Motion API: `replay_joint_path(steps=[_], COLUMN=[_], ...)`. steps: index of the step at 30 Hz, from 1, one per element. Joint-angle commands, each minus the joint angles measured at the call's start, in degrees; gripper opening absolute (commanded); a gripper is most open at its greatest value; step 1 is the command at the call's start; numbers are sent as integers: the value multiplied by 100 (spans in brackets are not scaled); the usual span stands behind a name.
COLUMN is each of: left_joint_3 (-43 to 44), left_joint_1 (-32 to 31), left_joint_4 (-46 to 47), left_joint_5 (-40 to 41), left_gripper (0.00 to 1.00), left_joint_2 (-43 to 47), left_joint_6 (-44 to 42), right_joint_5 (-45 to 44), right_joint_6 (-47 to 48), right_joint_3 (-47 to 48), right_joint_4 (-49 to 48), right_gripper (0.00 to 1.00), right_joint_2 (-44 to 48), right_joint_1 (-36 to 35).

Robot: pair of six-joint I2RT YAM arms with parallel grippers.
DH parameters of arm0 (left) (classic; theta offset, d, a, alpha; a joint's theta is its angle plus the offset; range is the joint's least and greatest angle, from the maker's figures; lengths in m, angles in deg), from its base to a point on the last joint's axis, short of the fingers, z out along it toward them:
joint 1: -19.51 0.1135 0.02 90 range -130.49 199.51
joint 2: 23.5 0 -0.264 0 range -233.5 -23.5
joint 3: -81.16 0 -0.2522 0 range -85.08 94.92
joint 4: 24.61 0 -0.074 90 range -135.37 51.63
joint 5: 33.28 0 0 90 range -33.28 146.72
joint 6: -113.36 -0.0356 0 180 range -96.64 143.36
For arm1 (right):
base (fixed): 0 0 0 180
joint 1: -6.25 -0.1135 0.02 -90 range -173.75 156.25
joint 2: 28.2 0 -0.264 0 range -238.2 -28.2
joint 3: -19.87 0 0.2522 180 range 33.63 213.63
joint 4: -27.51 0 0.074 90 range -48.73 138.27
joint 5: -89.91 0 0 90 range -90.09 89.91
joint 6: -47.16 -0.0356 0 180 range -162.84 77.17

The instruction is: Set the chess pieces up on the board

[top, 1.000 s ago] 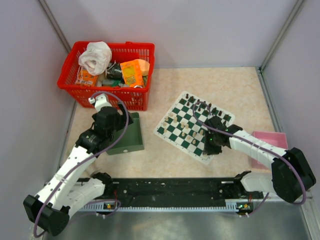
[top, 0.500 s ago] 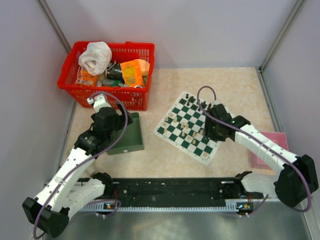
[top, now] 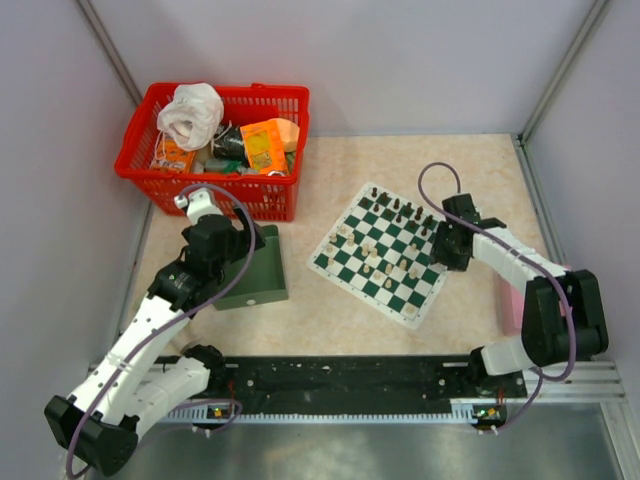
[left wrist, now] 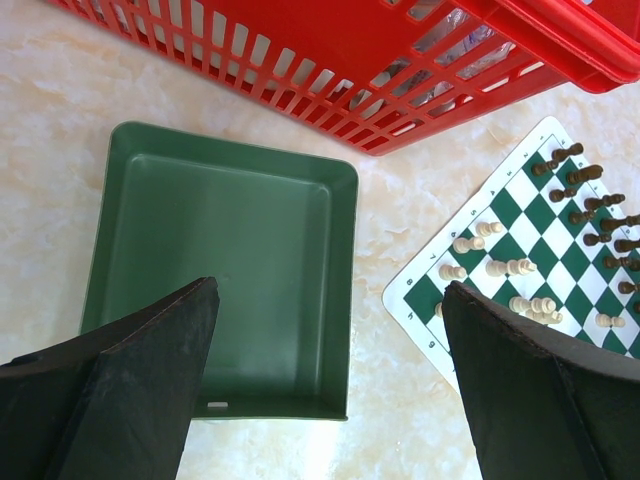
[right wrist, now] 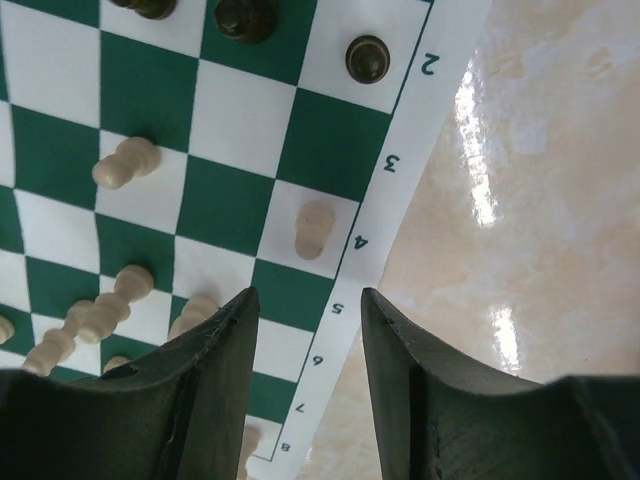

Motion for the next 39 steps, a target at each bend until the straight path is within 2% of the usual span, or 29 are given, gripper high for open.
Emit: replay_joint_path(steps=[1,12,18,32,39], left_joint_3=[60,104,86,86,86], left_joint_1=[34,25,34,33,33], left_joint_4=[205,134,117,213,196], left_joint_5=[20,108,126,29,38], left_gripper=[99,99,99,99,99], left_joint_2=[33,77,103,-11,-3], left_joint_6=[-93,-119,-93,-49,-5], right_joint_5=[-2,103,261,208,445], right_joint_6=[299,501,554,765,818], right_joint_3=[367,737,746,614,693], right_joint_4=[-484,-695,-651,-343,-335], right_gripper=[44,37,33,34,29], right_joint_2=[-374,-1043,-1035,-762,-867], right_joint_1=[190,375,375,384,375])
